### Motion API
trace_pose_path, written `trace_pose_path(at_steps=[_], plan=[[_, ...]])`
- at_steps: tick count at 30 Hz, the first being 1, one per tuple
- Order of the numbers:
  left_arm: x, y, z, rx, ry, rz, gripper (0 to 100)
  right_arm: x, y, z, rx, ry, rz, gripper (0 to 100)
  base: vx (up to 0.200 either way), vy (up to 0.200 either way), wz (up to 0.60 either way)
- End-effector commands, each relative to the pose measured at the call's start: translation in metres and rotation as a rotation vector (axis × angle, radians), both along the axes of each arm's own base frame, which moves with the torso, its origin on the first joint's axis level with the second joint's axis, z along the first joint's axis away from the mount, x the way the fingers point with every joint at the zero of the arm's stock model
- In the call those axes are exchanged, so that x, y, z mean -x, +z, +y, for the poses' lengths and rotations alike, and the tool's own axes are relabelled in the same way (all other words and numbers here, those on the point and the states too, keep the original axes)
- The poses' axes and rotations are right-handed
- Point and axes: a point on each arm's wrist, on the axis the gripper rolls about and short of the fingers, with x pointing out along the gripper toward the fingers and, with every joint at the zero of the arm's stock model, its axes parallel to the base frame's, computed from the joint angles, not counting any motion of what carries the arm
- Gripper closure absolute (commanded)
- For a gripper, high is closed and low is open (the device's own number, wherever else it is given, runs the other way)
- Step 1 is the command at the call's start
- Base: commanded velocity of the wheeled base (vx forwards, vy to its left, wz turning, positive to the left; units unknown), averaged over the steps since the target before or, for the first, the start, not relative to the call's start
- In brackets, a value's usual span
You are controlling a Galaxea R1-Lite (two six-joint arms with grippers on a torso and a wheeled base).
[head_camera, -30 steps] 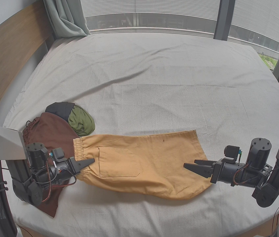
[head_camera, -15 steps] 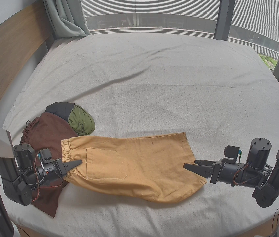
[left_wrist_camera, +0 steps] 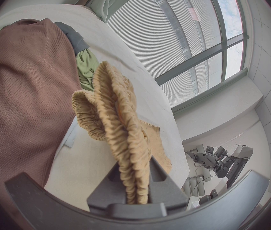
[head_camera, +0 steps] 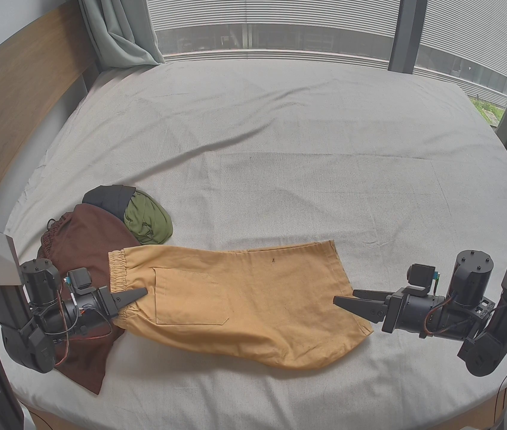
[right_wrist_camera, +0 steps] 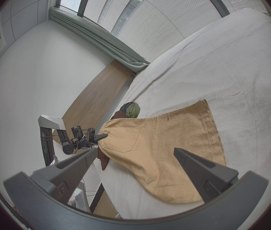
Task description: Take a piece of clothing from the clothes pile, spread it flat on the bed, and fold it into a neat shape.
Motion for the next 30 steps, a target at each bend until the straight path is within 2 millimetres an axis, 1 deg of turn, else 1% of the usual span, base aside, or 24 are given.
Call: trace_pose_path(at_steps=[1,2,5,8,13,16,17,25,28,30], plan=[[0.001,0.008,-0.006,0.002,-0.019,-0.028,100,0.000,0.000,0.000,0.000,0.001,0.000,0,0.000,0.000,0.00],[0.001,0.014,-0.013,0.003,-0.037,-0.047,100,0.000,0.000,0.000,0.000,0.001,0.000,0,0.000,0.000,0.00],[0.003,0.019,-0.018,0.003,-0.056,-0.064,100,0.000,0.000,0.000,0.000,0.001,0.000,0,0.000,0.000,0.00],[0.005,0.026,-0.033,0.006,-0.093,-0.087,100,0.000,0.000,0.000,0.000,0.001,0.000,0,0.000,0.000,0.00],[0.005,0.029,-0.047,-0.003,-0.104,-0.107,100,0.000,0.000,0.000,0.000,0.001,0.000,0,0.000,0.000,0.00],[0.005,0.030,-0.052,-0.003,-0.110,-0.109,100,0.000,0.000,0.000,0.000,0.001,0.000,0,0.000,0.000,0.00],[0.005,0.030,-0.057,-0.003,-0.123,-0.114,100,0.000,0.000,0.000,-0.001,-0.001,-0.001,0,0.000,0.000,0.00],[0.004,0.031,-0.067,-0.002,-0.146,-0.127,100,0.000,0.000,0.000,0.000,-0.001,0.000,0,0.000,0.000,0.00],[0.001,0.032,-0.070,-0.003,-0.141,-0.138,100,0.000,0.000,0.000,-0.001,-0.001,-0.001,0,0.000,0.000,0.00],[-0.001,0.033,-0.076,0.001,-0.153,-0.142,100,0.000,0.001,-0.001,-0.001,-0.002,-0.003,0,0.000,0.000,0.00]])
